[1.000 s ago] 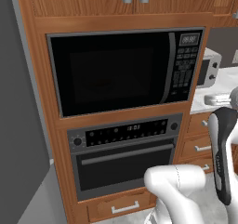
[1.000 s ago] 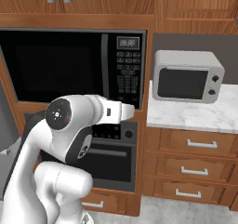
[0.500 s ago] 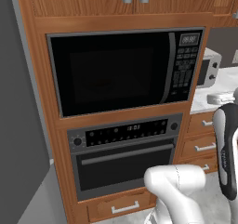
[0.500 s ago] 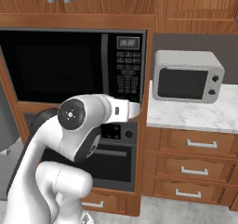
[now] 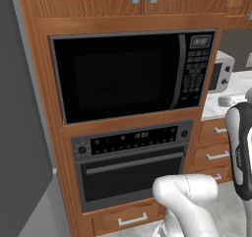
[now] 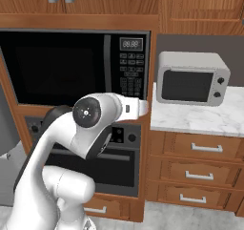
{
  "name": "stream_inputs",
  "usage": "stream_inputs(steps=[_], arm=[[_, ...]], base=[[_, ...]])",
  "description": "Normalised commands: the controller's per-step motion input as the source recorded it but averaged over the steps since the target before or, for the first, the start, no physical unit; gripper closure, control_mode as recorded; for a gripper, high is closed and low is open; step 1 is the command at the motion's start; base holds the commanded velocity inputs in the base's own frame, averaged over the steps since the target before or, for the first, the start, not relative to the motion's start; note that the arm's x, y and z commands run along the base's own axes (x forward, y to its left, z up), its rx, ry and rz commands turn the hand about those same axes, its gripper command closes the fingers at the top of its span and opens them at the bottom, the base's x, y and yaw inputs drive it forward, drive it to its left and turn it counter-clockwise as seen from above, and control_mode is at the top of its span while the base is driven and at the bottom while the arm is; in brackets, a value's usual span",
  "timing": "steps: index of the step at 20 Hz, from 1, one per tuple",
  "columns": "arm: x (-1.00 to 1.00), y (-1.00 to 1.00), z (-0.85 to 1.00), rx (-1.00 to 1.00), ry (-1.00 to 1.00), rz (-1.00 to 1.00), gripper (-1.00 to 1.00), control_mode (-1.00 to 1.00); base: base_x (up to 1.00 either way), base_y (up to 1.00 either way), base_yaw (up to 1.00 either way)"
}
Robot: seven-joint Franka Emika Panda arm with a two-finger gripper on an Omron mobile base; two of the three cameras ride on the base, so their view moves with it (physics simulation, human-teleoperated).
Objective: Place the tupperware containing the shrimp and carrot meal in the microwave. Close the microwave door and press the start button to reheat the meal.
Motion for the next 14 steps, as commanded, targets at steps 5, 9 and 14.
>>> stream_inputs(steps=[5,9,14], arm=[[0.05,-0.14,-0.04,0.00,0.00,0.03,1.00,-1.00],[0.03,-0.13,-0.14,0.08,-0.01,0.01,1.00,-1.00],[-0.03,-0.09,-0.17,0.39,0.00,-0.03,1.00,-1.00]], base=[[0.00,0.00,0.00],[0.00,0.00,0.00],[0.00,0.00,0.00]])
